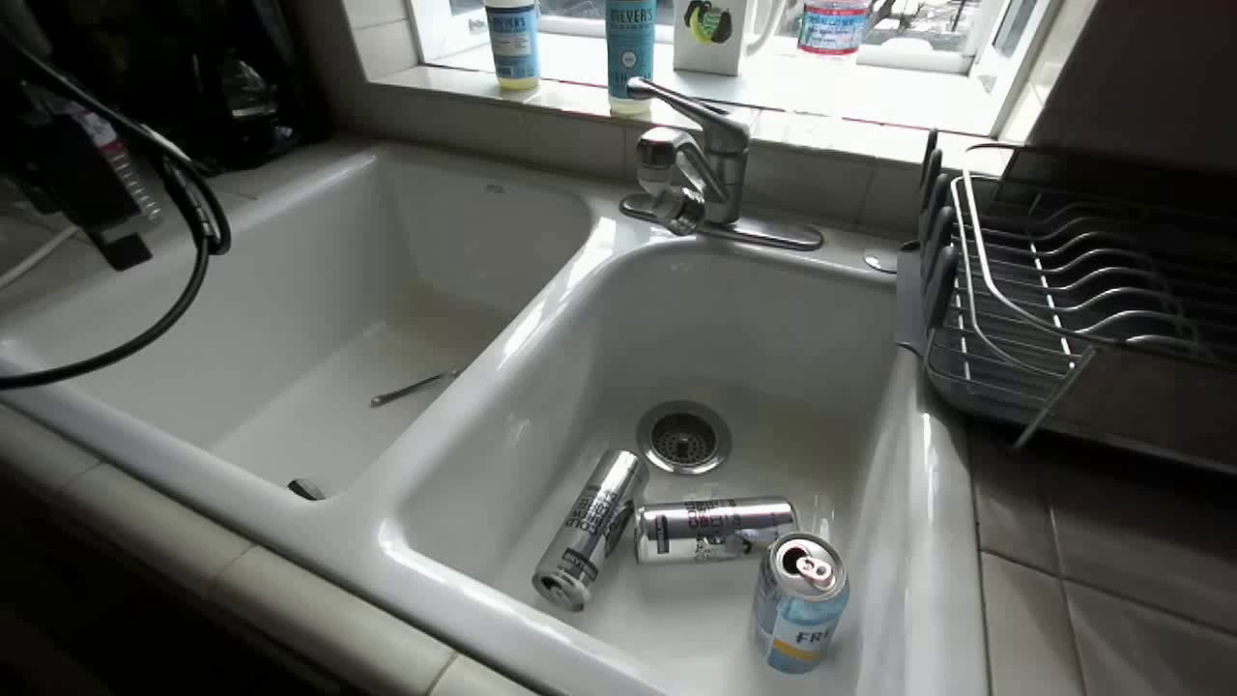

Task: Pick up the water bottle from the left side of the counter and put it on the right side of the windowsill.

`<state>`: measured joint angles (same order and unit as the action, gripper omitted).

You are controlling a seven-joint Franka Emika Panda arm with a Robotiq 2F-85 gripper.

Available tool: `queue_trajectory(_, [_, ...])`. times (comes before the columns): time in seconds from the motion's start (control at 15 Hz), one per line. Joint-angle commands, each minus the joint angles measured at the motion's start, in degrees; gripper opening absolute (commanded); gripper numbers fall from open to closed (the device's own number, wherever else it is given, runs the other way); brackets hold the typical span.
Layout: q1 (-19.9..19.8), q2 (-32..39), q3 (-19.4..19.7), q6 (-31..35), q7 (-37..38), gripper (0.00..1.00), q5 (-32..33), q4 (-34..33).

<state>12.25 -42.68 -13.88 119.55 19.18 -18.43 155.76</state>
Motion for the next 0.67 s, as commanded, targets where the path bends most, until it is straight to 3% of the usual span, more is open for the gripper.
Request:
queue_trajectory(0.0, [-0.2, 0.0, -0.1, -0.2, -0.1, 1.00, -0.1, -0.1])
queue_trajectory(0.4, [-0.1, 0.2, -0.4, 0.0, 0.1, 1.00, -0.1, -0.5])
queue_trajectory(0.6, [0.1, 1.0, -2.4, 0.5, 0.3, 1.00, 1.8, -4.0])
